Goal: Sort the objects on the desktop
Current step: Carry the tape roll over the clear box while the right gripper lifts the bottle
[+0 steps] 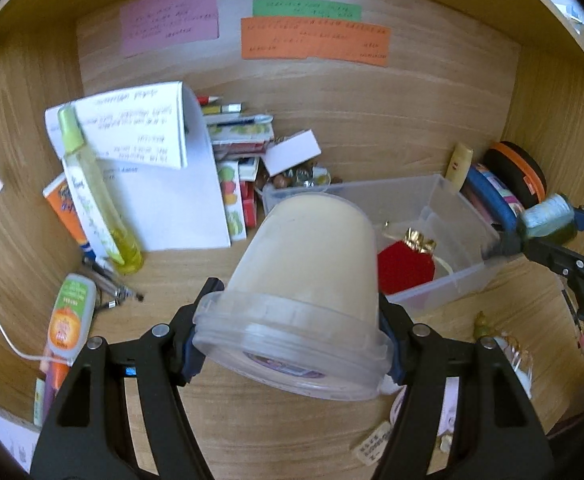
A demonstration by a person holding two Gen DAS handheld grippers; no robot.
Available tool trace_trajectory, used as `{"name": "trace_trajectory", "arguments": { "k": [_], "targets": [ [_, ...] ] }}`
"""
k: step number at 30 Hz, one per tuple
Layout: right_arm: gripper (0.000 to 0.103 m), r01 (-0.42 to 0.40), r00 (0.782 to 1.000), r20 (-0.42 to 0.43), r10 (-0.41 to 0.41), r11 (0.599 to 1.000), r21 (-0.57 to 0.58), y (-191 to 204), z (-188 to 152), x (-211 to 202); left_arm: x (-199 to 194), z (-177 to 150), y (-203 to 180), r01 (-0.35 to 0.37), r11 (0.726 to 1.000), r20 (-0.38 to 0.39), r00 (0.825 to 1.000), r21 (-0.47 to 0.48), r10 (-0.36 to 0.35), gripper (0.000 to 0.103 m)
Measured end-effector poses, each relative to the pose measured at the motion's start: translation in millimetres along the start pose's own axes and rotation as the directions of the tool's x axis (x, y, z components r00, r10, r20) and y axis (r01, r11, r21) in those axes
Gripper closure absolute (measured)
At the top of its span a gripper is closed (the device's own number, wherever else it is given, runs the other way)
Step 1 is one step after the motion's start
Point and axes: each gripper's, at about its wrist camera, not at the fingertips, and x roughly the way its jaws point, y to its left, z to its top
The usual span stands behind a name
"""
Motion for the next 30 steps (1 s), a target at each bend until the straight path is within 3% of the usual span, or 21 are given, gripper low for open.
{"name": "trace_trajectory", "arguments": {
  "k": [2, 5, 7, 12, 15, 19, 24, 30],
  "targets": [
    [0.058, -0.008, 1.0, 0.004, 0.008, 1.0, 0.002, -4.4, 6.5, 3.9, 2.9, 6.7, -2.2, 0.003, 1.0, 0.006, 1.0, 0.007, -0.003, 0.035],
    [0.061, -0.029, 0.999, -0.019, 0.029, 1.0, 0.011, -10.7, 14.5, 17.4, 12.5, 18.4, -5.3, 0.02, 1.0, 0.0, 1.0, 0.015, -0.02, 0.035],
    [0.069, -0.02, 0.999, -0.044, 0.021, 1.0, 0.016, -14.3, 17.3, 32.6, 19.6, 23.8, -8.6, 0.014, 1.0, -0.004, 1.0, 0.025, -0.014, 0.035],
    [0.069, -0.055, 0.991, -0.119, 0.064, 0.996, 0.07, -24.1, 12.5, 60.1, 39.0, 28.2, -10.0, 0.041, 0.999, -0.04, 0.998, 0.018, -0.04, 0.035],
    [0.069, -0.1, 0.987, -0.119, 0.11, 0.992, 0.081, -28.8, 3.6, 51.6, 43.7, 26.1, -9.2, 0.056, 0.998, -0.056, 0.997, 0.015, -0.055, 0.035],
    [0.069, -0.09, 0.988, -0.121, 0.097, 0.994, 0.06, -29.6, -12.4, 32.7, 48.9, 25.8, -8.9, 0.062, 0.998, -0.067, 0.996, 0.02, -0.061, 0.035],
    [0.063, -0.006, 0.985, -0.17, 0.022, 0.996, 0.09, -40.3, -41.4, 28.5, 56.3, 29.4, -10.0, 0.073, 0.997, -0.081, 0.994, 0.022, -0.071, 0.035],
    [0.061, 0.174, 0.958, -0.257, -0.131, 0.972, 0.156, -72.5, -81.0, 25.6, 63.5, 33.8, -15.7, 0.092, 0.995, -0.088, 0.992, 0.036, -0.089, 0.035]
  ]
}}
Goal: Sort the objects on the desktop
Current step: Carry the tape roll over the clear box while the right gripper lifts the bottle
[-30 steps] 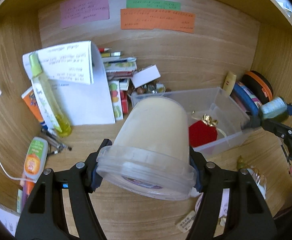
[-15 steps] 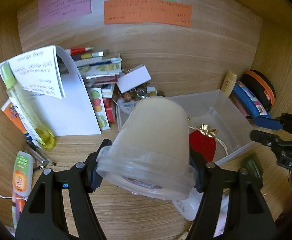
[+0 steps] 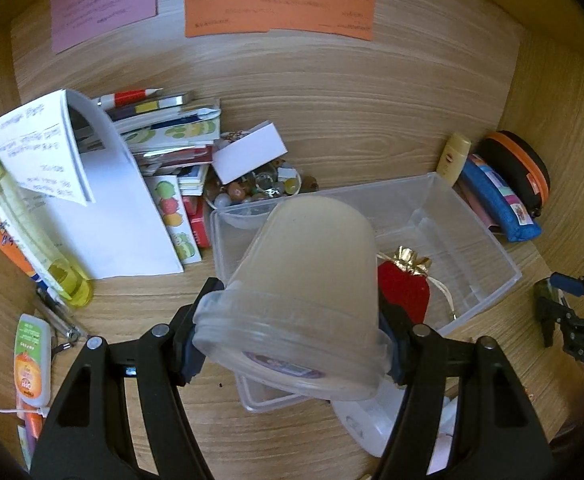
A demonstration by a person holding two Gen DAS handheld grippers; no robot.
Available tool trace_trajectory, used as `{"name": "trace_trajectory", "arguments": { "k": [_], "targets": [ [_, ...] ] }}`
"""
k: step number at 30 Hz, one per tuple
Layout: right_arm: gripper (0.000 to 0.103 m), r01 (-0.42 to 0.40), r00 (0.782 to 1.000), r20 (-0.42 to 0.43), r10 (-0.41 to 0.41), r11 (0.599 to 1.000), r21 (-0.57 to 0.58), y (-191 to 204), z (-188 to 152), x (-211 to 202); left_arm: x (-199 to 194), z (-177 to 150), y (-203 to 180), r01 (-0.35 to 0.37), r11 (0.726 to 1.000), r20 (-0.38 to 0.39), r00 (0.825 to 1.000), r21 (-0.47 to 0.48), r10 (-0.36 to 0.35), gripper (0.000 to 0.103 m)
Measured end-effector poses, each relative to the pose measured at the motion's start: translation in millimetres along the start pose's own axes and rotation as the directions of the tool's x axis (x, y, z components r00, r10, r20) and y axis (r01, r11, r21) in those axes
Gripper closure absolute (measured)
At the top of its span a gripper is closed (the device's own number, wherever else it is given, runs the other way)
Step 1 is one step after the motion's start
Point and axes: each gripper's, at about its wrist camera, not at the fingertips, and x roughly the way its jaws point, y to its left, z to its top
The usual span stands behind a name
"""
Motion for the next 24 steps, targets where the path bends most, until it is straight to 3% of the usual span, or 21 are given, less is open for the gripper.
{"name": "trace_trajectory", "arguments": {
  "k": [5, 13, 18, 24],
  "targets": [
    [0.056, 0.144, 0.989, -0.038, -0.141, 0.983, 0.111, -42.3, -18.2, 6.3, 5.9, 2.3, -6.5, 0.019, 1.0, -0.01, 1.0, 0.007, -0.019, 0.035],
    [0.053, 0.182, 0.983, -0.053, -0.174, 0.939, 0.292, -87.9, -51.3, -11.2, 11.1, 1.4, -17.3, 0.04, 0.999, -0.022, 0.999, 0.029, -0.039, 0.035],
    [0.053, 0.173, 0.984, -0.017, -0.177, 0.928, 0.329, -90.2, -64.9, -38.3, 17.3, 2.0, -21.5, 0.052, 0.998, -0.037, 0.998, 0.035, -0.05, 0.035],
    [0.053, 0.202, 0.979, -0.068, -0.19, 0.926, 0.319, -83.6, -78.3, -41.2, 21.3, 1.0, -22.9, 0.072, 0.997, -0.044, 0.997, 0.034, -0.07, 0.035]
  ]
}}
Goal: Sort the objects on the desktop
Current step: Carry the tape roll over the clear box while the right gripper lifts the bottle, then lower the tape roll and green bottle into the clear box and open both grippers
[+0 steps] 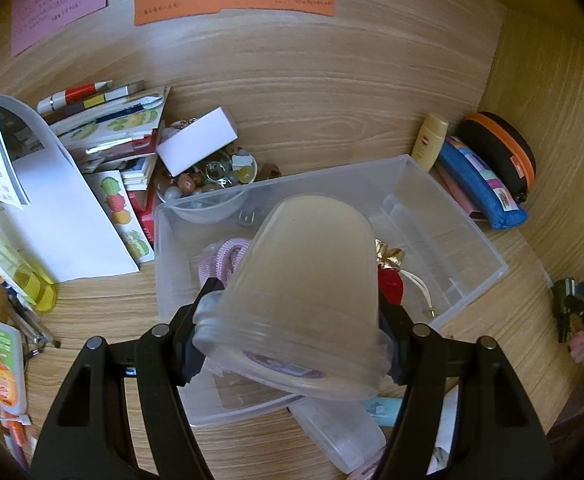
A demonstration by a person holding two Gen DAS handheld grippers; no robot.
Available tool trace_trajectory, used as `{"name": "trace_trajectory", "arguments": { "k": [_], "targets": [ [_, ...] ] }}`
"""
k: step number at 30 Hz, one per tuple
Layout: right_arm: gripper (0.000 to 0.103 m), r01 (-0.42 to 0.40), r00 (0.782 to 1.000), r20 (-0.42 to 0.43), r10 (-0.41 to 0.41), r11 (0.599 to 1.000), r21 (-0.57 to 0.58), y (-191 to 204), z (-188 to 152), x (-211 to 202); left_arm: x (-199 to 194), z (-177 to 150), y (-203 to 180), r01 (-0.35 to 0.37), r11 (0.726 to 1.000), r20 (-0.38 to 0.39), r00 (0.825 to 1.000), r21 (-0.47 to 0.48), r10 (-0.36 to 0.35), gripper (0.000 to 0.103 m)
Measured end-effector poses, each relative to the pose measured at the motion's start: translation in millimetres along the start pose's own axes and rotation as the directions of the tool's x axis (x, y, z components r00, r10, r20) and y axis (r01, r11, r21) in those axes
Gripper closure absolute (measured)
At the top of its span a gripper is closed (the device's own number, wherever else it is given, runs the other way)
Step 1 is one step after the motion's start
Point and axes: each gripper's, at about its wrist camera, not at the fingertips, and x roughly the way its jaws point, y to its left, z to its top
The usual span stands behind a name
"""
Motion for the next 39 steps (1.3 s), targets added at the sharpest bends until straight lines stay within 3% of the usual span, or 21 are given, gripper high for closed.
{"name": "trace_trajectory", "arguments": {
  "k": [10, 13, 15, 22, 31, 39],
  "targets": [
    [0.053, 0.015, 0.997, -0.079, -0.018, 0.999, -0.042, 11.6, 4.8, 42.9, 2.2, -0.9, 2.3, 0.002, 1.0, -0.001, 1.0, 0.004, -0.002, 0.035],
    [0.064, 0.015, 0.995, -0.098, -0.022, 0.997, -0.079, 20.0, 8.9, 56.2, 7.2, 2.3, 6.4, 0.0, 1.0, -0.01, 1.0, -0.003, 0.0, 0.035],
    [0.065, -0.001, 0.995, -0.101, -0.008, 0.996, -0.084, 23.4, 11.8, 61.0, 13.0, 5.6, 10.1, 0.003, 1.0, -0.026, 1.0, -0.01, -0.003, 0.035],
    [0.065, -0.086, 0.996, -0.029, 0.083, 0.992, -0.096, 39.0, 34.2, 41.4, 34.8, 12.3, 17.6, -0.008, 1.0, -0.084, 0.996, -0.007, 0.007, 0.035],
    [0.065, -0.214, 0.963, 0.112, 0.244, 0.95, -0.226, 100.7, 96.1, -3.4, 57.7, 11.2, 17.8, -0.02, 1.0, -0.15, 0.988, 0.009, 0.021, 0.035],
    [0.065, -0.296, 0.935, 0.085, 0.343, 0.891, -0.344, 178.0, 130.5, 13.7, 66.6, 14.5, 12.0, -0.039, 0.999, -0.173, 0.984, 0.033, 0.044, 0.035]
  ]
}}
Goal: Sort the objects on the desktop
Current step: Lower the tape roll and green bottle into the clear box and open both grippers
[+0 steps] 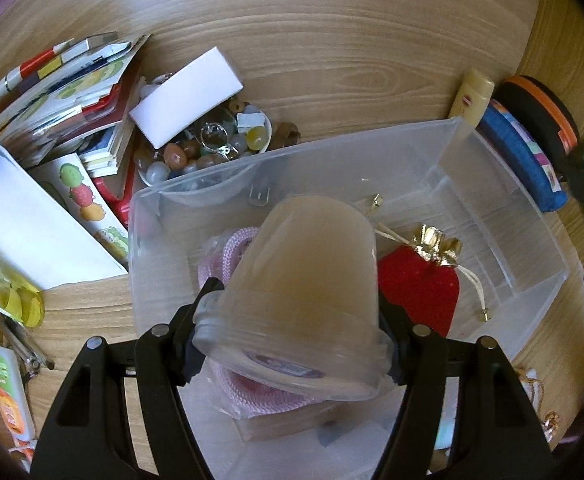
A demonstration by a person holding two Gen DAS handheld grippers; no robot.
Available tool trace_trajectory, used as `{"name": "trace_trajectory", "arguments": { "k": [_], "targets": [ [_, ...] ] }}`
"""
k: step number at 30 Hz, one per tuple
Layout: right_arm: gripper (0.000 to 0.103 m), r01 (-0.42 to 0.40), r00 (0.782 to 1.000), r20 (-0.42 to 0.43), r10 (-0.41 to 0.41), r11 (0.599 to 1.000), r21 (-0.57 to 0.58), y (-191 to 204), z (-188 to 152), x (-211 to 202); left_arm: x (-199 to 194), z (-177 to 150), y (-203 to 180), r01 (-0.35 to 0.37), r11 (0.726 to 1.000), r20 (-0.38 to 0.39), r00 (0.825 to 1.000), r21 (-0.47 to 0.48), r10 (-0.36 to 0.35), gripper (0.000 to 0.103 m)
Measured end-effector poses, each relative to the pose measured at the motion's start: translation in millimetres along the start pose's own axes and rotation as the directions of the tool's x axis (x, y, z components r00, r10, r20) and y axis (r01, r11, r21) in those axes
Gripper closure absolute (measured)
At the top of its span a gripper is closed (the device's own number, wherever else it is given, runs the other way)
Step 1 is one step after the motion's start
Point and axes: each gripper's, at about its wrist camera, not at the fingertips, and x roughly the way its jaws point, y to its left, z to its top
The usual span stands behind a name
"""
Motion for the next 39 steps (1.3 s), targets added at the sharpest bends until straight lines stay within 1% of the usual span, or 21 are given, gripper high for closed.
{"name": "trace_trajectory", "arguments": {
  "k": [3, 7, 10, 15, 17, 21, 23, 25, 30, 31, 32, 33, 34, 36, 38, 39],
  "targets": [
    [0.065, -0.04, 0.999, -0.028, 0.039, 0.999, -0.02, 14.4, 8.1, 22.0, 2.9, 1.8, -3.4, -0.007, 1.0, -0.009, 1.0, 0.013, 0.007, 0.035],
    [0.065, -0.08, 0.993, -0.096, 0.075, 0.996, -0.045, 27.3, 14.8, 54.6, 5.1, 2.5, -4.1, -0.005, 1.0, -0.019, 1.0, 0.029, 0.005, 0.035],
    [0.065, -0.082, 0.988, -0.137, 0.072, 0.994, -0.072, 34.6, 16.7, 74.6, 5.6, 4.4, -2.7, 0.003, 0.999, -0.019, 1.0, 0.034, -0.002, 0.034],
    [0.065, -0.092, 0.98, -0.186, 0.074, 0.991, -0.093, 41.0, 16.7, 95.0, 1.1, 8.3, -3.0, 0.008, 0.999, -0.003, 1.0, 0.046, -0.008, 0.034],
    [0.065, -0.086, 0.978, -0.197, 0.064, 0.99, -0.108, 43.3, 15.8, 98.3, -0.1, 9.4, -2.3, 0.009, 0.999, 0.001, 1.0, 0.046, -0.009, 0.031],
    [0.065, -0.083, 0.974, -0.221, 0.051, 0.987, -0.138, 49.2, 11.5, 104.1, -3.3, 9.4, 0.6, 0.025, 0.999, -0.002, 1.0, 0.044, -0.025, 0.029],
    [0.065, -0.078, 0.973, -0.228, 0.043, 0.986, -0.149, 50.6, 11.0, 105.2, -5.9, 8.3, -0.1, 0.028, 0.998, -0.004, 1.0, 0.053, -0.028, 0.024],
    [0.065, -0.078, 0.972, -0.233, 0.041, 0.985, -0.154, 52.2, 10.9, 105.9, -8.3, 5.1, -1.3, 0.02, 0.998, 0.003, 1.0, 0.063, -0.02, 0.022],
    [0.065, -0.073, 0.973, -0.23, 0.033, 0.983, -0.166, 53.1, 11.1, 102.4, -15.3, 3.0, -8.1, 0.001, 0.998, 0.025, 1.0, 0.066, -0.003, 0.021],
    [0.061, -0.072, 0.973, -0.226, 0.034, 0.984, -0.164, 52.7, 11.7, 99.9, -18.2, 3.1, -8.3, -0.002, 0.998, 0.031, 1.0, 0.063, 0.0, 0.021],
    [0.054, -0.071, 0.975, -0.22, 0.034, 0.984, -0.164, 52.9, 12.0, 97.3, -20.0, 3.9, -9.9, -0.008, 0.998, 0.038, 0.999, 0.06, 0.006, 0.02],
    [0.05, -0.067, 0.978, -0.208, 0.032, 0.984, -0.166, 53.6, 12.7, 93.9, -24.7, 3.6, -9.7, -0.013, 0.998, 0.048, 0.999, 0.056, 0.01, 0.02],
    [0.041, -0.06, 0.981, -0.191, 0.027, 0.983, -0.171, 53.8, 13.2, 89.2, -26.6, 4.4, -11.5, -0.013, 0.998, 0.054, 0.998, 0.054, 0.01, 0.018],
    [0.032, -0.03, 0.989, -0.15, 0.002, 0.983, -0.181, 53.2, 14.5, 78.1, -34.3, 4.6, -14.0, -0.023, 0.999, 0.081, 0.997, 0.049, 0.019, 0.016],
    [0.027, -0.012, 0.993, -0.117, -0.009, 0.983, -0.184, 51.7, 16.4, 66.7, -43.5, 2.4, -16.8, -0.042, 0.998, 0.108, 0.993, 0.049, 0.037, 0.014],
    [0.027, -0.007, 0.994, -0.105, -0.012, 0.983, -0.183, 52.3, 17.0, 61.5, -50.5, 0.1, -16.7, -0.051, 0.998, 0.123, 0.991, 0.048, 0.044, 0.013]
  ]
}}
